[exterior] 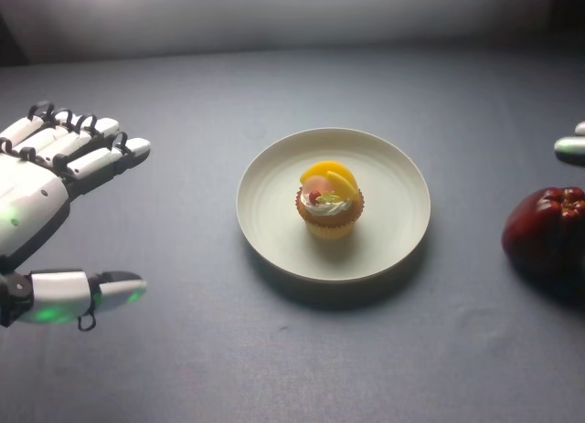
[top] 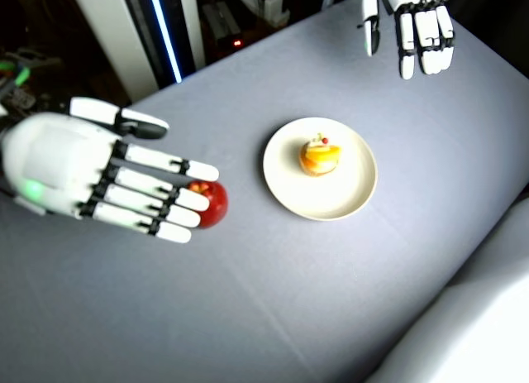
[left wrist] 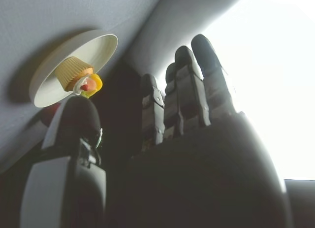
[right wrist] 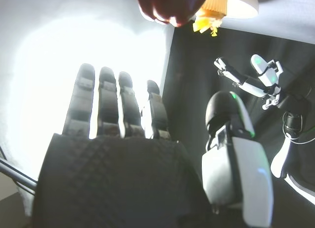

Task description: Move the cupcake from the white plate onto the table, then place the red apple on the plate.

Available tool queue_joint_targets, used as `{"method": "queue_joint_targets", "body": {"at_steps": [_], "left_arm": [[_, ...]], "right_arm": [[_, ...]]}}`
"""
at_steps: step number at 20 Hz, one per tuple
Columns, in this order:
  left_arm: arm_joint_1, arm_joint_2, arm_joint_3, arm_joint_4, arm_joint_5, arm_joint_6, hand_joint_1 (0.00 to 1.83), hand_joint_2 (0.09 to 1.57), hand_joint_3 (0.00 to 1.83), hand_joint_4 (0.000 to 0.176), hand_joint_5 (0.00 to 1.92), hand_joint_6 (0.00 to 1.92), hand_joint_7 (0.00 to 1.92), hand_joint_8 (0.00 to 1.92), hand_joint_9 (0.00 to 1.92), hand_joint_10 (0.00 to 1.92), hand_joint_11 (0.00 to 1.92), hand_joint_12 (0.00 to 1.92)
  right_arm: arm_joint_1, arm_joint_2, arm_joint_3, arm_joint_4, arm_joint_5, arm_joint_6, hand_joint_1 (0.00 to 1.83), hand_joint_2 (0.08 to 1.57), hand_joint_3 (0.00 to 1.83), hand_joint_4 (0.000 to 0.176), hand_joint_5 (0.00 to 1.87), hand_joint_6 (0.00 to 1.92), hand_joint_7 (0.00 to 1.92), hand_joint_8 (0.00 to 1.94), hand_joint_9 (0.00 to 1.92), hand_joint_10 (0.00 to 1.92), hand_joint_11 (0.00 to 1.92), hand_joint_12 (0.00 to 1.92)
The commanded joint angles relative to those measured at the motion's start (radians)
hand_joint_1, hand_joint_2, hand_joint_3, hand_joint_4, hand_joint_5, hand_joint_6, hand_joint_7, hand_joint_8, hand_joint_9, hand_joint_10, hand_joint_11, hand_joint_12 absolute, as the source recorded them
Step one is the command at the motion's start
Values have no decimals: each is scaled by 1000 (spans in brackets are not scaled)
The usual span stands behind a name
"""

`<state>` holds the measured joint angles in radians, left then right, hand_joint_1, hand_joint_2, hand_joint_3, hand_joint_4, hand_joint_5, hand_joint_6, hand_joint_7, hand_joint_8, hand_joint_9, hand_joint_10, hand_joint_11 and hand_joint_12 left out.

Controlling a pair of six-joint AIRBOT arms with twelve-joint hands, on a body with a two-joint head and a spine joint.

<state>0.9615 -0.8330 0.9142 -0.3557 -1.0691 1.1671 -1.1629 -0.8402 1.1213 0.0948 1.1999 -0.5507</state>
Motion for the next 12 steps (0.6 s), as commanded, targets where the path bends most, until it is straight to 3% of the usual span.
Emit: {"method": "queue_joint_targets", "body": {"at_steps": [1,5,7,8,9,10,12], "left_arm": [[-10,1,6,9,-119,-4,550,917,10,101,224,6,128,2,113,11,0,407],[-43,-34,33,21,-94,-18,549,928,1,77,231,0,123,0,121,1,0,419],[-104,-93,80,46,-34,-31,645,925,0,107,241,0,167,5,170,8,0,480],[-141,-125,107,68,-1,-47,614,921,0,94,258,3,176,3,172,4,0,457],[-171,-151,129,89,28,-58,596,920,0,114,238,0,172,1,184,1,0,548],[-246,-195,166,131,90,-62,583,872,0,170,224,0,148,0,173,0,6,560],[-313,-233,197,171,149,-64,622,868,0,175,208,0,124,0,151,0,2,544]], "right_arm": [[9,4,4,29,119,7,745,1076,6,90,344,1,259,0,303,8,117,634],[9,1,7,29,119,7,730,1074,2,99,346,1,255,0,296,2,103,628],[10,-1,8,29,119,7,730,1076,2,100,348,1,258,1,317,9,136,640],[11,-2,9,26,120,7,738,1073,0,105,343,0,253,0,324,10,153,648],[14,-3,10,22,120,7,742,1070,0,106,336,0,254,1,331,12,164,654],[26,-5,11,9,120,7,767,1070,0,110,321,0,240,0,307,3,140,651],[38,-8,14,-1,120,7,782,1068,0,115,304,0,235,0,306,2,143,658]]}}
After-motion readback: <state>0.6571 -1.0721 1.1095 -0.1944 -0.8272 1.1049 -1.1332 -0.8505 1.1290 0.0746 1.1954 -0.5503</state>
